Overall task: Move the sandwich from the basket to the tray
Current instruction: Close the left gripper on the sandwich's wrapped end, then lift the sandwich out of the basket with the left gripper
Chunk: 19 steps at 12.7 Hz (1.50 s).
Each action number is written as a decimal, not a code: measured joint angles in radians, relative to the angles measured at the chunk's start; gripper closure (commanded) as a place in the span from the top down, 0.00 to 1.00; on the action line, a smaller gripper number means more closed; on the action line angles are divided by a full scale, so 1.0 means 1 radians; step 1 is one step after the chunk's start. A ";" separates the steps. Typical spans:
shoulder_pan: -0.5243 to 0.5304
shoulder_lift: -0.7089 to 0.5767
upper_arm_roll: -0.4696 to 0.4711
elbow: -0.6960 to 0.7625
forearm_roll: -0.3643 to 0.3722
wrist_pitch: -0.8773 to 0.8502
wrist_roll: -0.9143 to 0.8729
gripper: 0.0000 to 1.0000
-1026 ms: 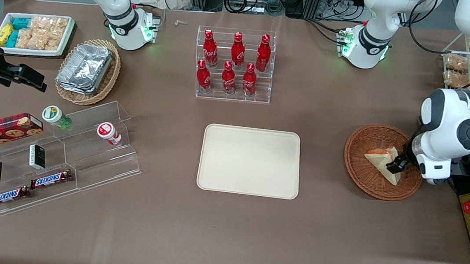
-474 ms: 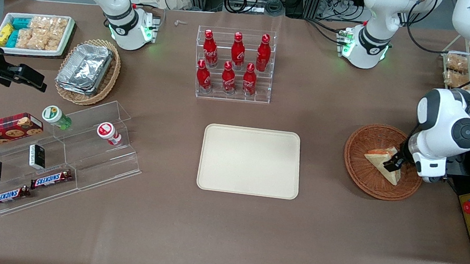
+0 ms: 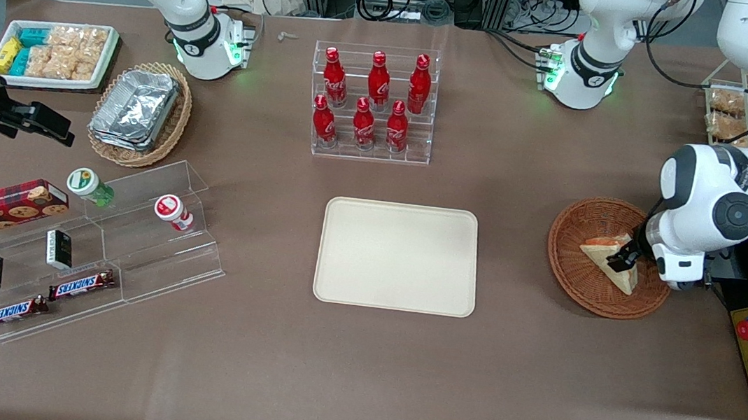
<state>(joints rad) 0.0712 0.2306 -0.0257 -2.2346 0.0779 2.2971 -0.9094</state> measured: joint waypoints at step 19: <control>-0.005 -0.093 -0.051 0.081 0.001 -0.206 0.048 0.00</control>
<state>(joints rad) 0.0660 0.1379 -0.0764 -2.1540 0.0788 2.0907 -0.8617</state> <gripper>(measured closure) 0.802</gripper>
